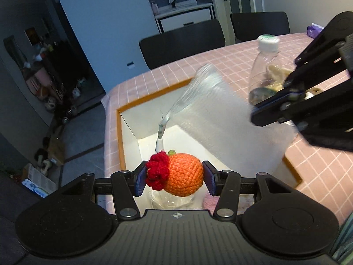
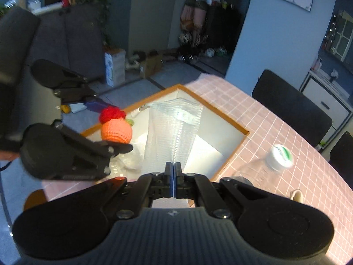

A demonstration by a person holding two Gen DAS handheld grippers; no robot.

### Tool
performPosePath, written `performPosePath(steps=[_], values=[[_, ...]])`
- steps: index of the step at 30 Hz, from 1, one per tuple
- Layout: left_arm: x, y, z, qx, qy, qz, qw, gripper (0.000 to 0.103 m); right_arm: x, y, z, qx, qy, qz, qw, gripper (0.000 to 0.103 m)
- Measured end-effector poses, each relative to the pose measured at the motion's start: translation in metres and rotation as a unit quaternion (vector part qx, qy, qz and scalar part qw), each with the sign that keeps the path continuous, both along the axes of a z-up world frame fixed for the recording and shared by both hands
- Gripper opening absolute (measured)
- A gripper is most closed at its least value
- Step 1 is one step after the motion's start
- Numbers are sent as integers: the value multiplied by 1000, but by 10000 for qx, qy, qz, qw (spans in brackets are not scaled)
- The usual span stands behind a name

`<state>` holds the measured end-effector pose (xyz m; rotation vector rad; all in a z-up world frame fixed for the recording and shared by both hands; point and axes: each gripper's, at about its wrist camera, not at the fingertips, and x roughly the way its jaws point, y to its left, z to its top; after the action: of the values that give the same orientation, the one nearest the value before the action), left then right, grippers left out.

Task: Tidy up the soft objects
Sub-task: 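Carry fruit and mesh bag into the orange box and open both tools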

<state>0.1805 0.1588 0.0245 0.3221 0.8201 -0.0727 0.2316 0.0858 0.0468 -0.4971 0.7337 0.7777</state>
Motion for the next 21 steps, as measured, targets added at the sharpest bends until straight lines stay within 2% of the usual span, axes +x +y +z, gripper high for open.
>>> performPosePath(steps=[4, 11, 15, 21], values=[[17, 10, -22, -80, 191, -93, 9997, 59, 23, 27, -24, -332, 147, -210, 9991, 0], [35, 16, -48, -285, 464, -198, 9983, 59, 57, 44, -55, -663, 318, -507, 9960, 0], [43, 15, -55, -440, 510, -309, 9972, 59, 67, 48, -64, -724, 402, -594, 9948, 0], [48, 9, -65, -345, 698, -401, 9962, 60, 75, 53, -73, -821, 444, -626, 9937, 1]])
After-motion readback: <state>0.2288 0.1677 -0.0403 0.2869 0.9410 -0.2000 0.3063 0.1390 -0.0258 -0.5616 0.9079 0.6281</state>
